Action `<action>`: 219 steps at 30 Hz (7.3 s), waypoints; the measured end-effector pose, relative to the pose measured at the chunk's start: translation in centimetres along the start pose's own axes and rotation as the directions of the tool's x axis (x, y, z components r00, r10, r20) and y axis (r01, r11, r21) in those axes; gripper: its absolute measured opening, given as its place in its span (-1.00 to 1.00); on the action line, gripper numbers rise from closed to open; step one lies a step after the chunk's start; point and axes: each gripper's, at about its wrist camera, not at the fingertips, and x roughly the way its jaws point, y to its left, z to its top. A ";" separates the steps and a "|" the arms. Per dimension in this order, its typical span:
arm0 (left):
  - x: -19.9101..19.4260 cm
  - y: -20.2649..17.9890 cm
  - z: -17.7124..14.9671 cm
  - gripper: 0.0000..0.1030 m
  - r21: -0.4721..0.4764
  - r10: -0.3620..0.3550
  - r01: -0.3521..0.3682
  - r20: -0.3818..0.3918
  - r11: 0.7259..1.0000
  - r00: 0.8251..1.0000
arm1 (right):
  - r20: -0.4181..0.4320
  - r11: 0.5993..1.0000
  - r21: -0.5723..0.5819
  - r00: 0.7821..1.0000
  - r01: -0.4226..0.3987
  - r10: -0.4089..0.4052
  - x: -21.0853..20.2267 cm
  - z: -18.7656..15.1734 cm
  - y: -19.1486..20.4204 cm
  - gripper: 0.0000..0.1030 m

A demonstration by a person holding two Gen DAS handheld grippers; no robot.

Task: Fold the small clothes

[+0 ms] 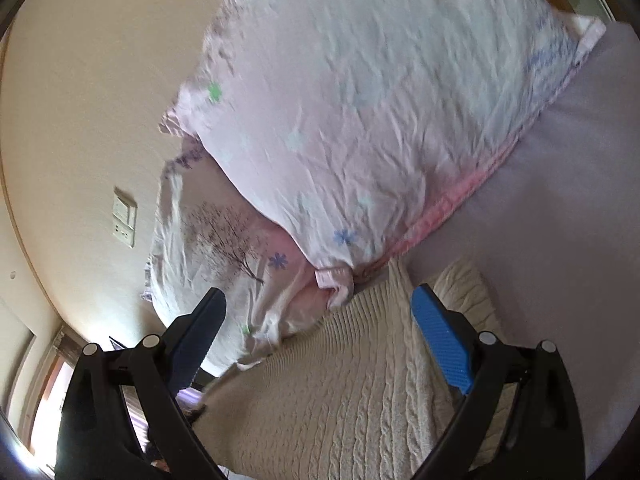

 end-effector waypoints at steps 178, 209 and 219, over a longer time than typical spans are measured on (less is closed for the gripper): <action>7.1 -3.9 -21.0 0.97 0.696 0.740 -0.662 0.284 0.277 0.610 | -0.195 0.567 -0.766 0.731 0.304 -0.654 -2.3 -23.1 8.2 0.97; 7.2 -3.9 -21.0 0.97 0.697 0.740 -0.661 0.284 0.277 0.610 | -0.194 0.567 -0.765 0.731 0.304 -0.655 -2.4 -23.1 8.2 0.97; 7.1 -3.9 -21.0 0.97 0.698 0.740 -0.661 0.284 0.277 0.610 | -0.194 0.567 -0.765 0.731 0.304 -0.654 -2.4 -23.1 8.2 0.97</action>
